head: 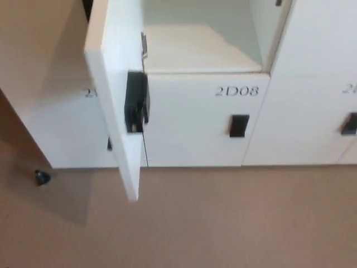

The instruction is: The robot walks towards an open cabinet and lifts its left hand to push the door towards the right to close it.

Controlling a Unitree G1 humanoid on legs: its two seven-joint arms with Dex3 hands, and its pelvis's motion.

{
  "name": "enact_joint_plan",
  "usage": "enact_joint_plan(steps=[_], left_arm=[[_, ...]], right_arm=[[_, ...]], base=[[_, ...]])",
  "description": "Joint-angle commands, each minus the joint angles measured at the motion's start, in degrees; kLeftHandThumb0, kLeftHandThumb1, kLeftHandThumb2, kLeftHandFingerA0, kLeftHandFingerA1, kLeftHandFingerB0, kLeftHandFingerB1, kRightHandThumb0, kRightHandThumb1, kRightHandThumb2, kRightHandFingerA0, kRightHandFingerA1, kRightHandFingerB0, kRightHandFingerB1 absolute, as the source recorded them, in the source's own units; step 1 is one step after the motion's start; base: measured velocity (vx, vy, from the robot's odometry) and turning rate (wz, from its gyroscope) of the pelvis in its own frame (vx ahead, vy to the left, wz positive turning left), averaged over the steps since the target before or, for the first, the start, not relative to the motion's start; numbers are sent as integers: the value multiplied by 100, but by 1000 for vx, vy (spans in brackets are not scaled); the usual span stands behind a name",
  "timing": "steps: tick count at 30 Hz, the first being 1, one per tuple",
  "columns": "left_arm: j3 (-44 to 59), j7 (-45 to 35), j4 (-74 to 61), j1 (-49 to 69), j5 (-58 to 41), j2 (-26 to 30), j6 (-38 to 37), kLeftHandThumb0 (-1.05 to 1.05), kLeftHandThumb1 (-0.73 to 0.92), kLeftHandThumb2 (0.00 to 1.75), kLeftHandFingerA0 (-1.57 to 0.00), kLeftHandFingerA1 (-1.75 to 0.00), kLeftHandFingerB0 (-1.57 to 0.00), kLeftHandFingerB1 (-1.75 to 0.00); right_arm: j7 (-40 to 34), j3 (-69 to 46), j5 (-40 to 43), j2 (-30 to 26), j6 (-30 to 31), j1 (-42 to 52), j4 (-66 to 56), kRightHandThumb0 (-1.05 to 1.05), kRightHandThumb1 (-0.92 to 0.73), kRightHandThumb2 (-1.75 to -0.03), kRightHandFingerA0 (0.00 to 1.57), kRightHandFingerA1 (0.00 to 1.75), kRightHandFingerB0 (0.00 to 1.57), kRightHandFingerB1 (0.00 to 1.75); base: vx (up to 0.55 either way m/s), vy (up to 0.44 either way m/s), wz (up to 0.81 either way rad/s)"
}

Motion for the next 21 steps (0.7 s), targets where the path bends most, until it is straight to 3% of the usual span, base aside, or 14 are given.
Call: enact_joint_plan(steps=[1, 8, 17, 21], left_arm=[[-49, -21, 29, 45, 25, 85, -63, -6, 73, 61, -53, -52, -37, -44], [-68, 57, 25, 8, 35, 91, -100, -5, 72, 61, -58, -55, -41, -45], [-80, 47, -40, -1, 17, 87, -77, -8, 71, 60, -57, -55, -39, -46], [-116, 4, -11, 15, 46, 100, -123, -8, 73, 61, -56, -55, -39, -46]], right_arm=[[-29, -8, -2, -68, -169, -23, 128, -13, -62, -57, 63, 49, 53, 44], [-28, 45, -58, -100, -259, -53, 229, -14, -63, -58, 63, 49, 52, 43], [-67, 65, -17, -80, -217, -73, 207, -14, -61, -57, 64, 51, 52, 44], [-42, 69, -14, -94, -242, -74, 271, -14, -61, -57, 64, 50, 51, 43]], base=[[453, -189, -82], [393, -318, 22], [149, -73, -24], [107, 166, -1]])
